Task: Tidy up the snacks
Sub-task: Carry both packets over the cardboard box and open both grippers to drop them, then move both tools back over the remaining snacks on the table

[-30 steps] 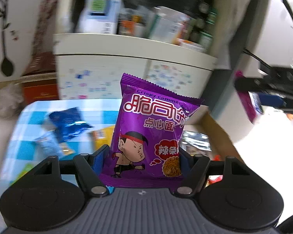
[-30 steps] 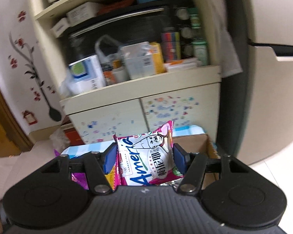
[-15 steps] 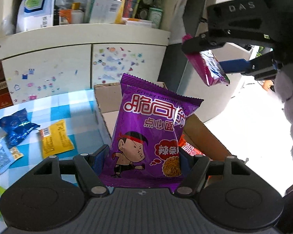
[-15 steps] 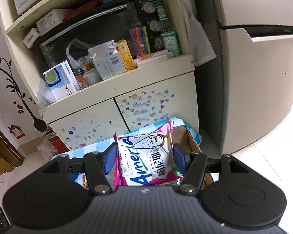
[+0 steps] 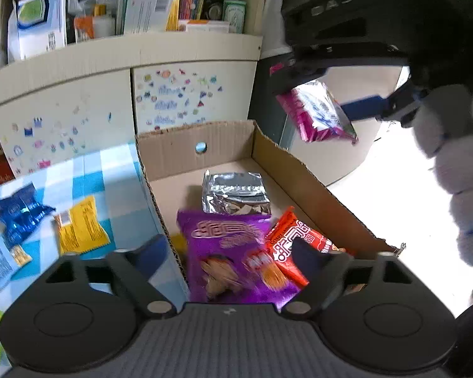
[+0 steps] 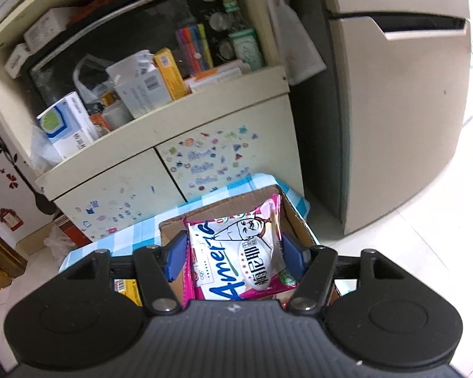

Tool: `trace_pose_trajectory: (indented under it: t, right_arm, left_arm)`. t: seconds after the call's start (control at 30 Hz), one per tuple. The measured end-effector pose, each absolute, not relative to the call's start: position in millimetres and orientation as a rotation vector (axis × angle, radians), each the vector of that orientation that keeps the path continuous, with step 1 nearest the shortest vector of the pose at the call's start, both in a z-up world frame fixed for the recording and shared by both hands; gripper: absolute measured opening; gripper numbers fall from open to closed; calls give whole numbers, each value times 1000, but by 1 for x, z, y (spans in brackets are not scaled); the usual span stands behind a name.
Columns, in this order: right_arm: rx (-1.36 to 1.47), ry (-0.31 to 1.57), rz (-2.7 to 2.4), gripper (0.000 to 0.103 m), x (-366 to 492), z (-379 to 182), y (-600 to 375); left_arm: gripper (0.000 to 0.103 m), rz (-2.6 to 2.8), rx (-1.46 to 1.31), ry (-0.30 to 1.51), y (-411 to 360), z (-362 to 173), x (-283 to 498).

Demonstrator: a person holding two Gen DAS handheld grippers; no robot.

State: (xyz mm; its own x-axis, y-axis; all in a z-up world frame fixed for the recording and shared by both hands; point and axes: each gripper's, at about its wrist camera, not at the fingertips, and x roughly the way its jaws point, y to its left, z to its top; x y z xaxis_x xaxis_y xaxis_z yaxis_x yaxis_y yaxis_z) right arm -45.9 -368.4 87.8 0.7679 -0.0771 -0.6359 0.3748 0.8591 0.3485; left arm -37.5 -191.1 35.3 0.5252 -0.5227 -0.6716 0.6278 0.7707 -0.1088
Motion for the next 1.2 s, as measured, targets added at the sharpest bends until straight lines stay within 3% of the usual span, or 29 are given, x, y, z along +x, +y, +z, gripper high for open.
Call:
trace_pose_trajectory:
  t: [0.07, 0.63, 1.2]
  right_arm:
    - [490, 656, -270, 78, -45, 87, -369]
    - [475, 658, -205, 78, -36, 86, -352]
    - [402, 653, -104, 78, -27, 86, -319]
  left_arm:
    - [99, -679, 167, 739, -192, 39, -39]
    - [99, -602, 174, 770, -175, 44, -35]
    - [99, -440, 88, 800, -107, 61, -16]
